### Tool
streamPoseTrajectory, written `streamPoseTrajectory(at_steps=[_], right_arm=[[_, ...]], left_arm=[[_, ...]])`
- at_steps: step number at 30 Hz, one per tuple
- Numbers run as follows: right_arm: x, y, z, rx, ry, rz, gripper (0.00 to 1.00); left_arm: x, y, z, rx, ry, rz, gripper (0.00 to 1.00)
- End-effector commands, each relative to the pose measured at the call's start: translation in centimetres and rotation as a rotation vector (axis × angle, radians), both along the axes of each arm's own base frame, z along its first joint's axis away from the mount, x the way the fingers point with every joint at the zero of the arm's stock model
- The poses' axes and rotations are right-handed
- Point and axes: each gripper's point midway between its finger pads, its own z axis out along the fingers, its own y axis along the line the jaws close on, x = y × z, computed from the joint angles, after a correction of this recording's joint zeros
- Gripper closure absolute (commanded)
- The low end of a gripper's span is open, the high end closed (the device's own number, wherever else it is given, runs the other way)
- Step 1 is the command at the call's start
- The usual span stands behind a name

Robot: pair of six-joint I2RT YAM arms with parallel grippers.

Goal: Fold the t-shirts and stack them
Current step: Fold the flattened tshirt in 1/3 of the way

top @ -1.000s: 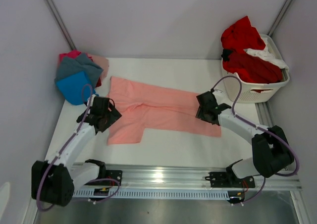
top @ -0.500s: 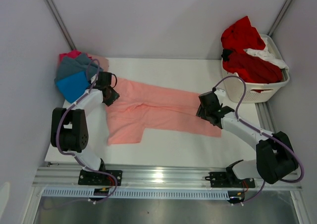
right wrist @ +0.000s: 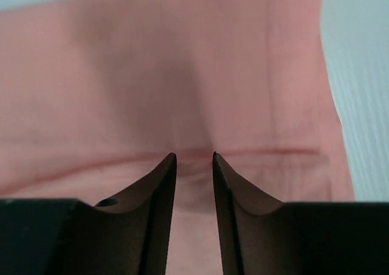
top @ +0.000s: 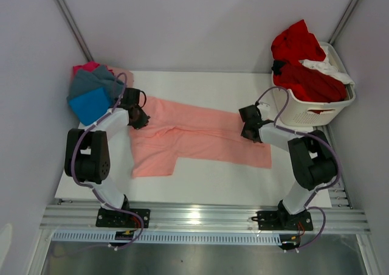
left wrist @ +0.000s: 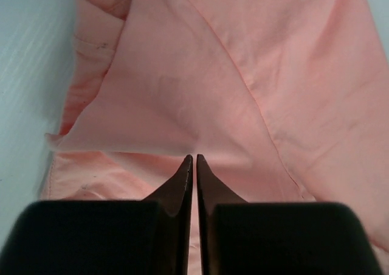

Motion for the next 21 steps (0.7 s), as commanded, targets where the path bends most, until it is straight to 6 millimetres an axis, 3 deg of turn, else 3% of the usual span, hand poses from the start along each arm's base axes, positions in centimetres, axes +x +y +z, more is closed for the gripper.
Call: streamPoseTrajectory(at_steps=[1,5,6,7,11,14,15,18,21], right_arm=[[5.2,1.4,2.8,0.045,-0.125,0.008,0.69],[6.5,2.7,1.6,0.052,-0.093,0.036,0.75],[6.7,3.1,1.6,0.056,-0.103,0.046,0.86],[6.8,3.5,1.5,0.055,-0.107,0.056,0.9],[6.6,3.5,0.3,0.02,-0.075,0.056,0.93],[6.7,3.5,0.3,0.005,-0.074,0.05,0.83],[6.5,3.4,0.4,-0.011,-0.071,0.048,0.72],[6.1,3.4,1.0,-0.055,-0.071,0.058,0.57],[5.4,2.7,2.4,-0.121,-0.08,0.054,0.48]], left_arm=[[2.0,-1.1,1.8,-0.011,-0.061,-0.066,0.97],[2.1,-1.8,0.9,-0.02,-0.026,-0.094,0.99],[2.0,-1.9,0.7,-0.019,-0.023,-0.098,1.0],[2.1,-2.0,0.6,-0.023,-0.027,-0.103,0.99],[1.8,-2.5,0.1,-0.04,-0.018,-0.122,0.99],[1.7,-2.8,0.0,-0.049,-0.015,-0.134,0.99],[1.7,-2.9,0.0,-0.054,-0.015,-0.135,0.99],[1.6,-3.0,0.2,-0.063,-0.018,-0.132,0.98],[1.3,-3.6,0.4,-0.095,-0.029,-0.142,0.96]])
